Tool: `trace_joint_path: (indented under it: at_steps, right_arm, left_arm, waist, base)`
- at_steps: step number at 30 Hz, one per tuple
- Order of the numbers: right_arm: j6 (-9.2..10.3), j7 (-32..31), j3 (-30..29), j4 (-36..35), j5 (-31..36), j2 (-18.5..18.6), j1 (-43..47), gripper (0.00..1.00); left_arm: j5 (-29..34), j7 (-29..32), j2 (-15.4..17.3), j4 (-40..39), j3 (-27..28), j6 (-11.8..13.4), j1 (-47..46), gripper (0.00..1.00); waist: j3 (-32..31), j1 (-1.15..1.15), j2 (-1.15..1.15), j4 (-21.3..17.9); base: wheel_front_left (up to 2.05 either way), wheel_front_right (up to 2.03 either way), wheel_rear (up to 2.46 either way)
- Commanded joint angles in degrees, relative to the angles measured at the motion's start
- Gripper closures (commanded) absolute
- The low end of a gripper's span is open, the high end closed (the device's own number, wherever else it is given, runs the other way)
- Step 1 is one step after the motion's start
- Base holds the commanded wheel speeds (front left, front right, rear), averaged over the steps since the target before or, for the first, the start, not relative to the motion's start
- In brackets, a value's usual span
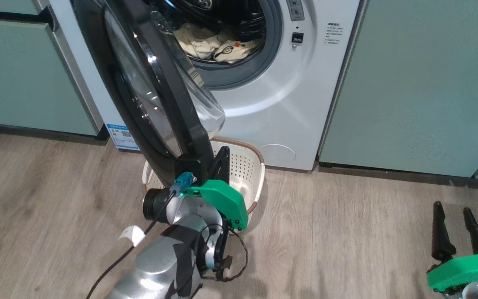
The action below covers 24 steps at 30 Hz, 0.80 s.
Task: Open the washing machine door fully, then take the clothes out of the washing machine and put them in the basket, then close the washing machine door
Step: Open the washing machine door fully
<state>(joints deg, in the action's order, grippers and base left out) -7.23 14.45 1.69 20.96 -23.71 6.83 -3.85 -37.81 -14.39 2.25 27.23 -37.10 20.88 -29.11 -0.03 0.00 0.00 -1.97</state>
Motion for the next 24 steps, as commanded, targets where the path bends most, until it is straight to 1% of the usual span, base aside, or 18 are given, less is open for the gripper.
trace_joint_path:
  at_steps: [1, 11, 19, 24]
  right_arm:
    - [-0.25, 0.55, 1.06, -1.71, -0.03, 0.84, -2.55, 0.00]
    - [-0.25, 0.55, 1.23, -1.44, -0.12, 0.88, -2.56, 0.00]
    - [-0.25, 0.55, 1.40, -1.43, -0.07, 0.68, -2.37, 0.00]
    - [-0.25, 0.55, 1.62, -1.33, -0.12, 0.75, -2.24, 0.00]
  left_arm:
    - [0.16, -0.60, 0.63, -0.92, 2.27, 0.20, -2.45, 1.00]
    - [0.67, -0.61, 0.63, 0.83, 3.31, 0.13, -2.13, 1.00]
    - [2.08, -0.61, 0.63, 2.06, 3.63, -1.02, -1.23, 1.00]
    - [2.99, -0.61, 0.63, 2.47, 3.57, -2.48, -0.55, 1.00]
  waist:
    - [-0.13, 0.00, 0.00, 0.28]
    - [-0.51, 0.00, 0.00, 1.36]
    - [-0.68, 0.00, 0.00, 2.18]
    - [-0.91, 0.00, 0.00, 2.84]
  base:
    - [0.00, 0.00, 0.00]
    - [0.00, 0.00, 0.00]
    - [0.00, 0.00, 0.00]
    - [0.00, 0.00, 0.00]
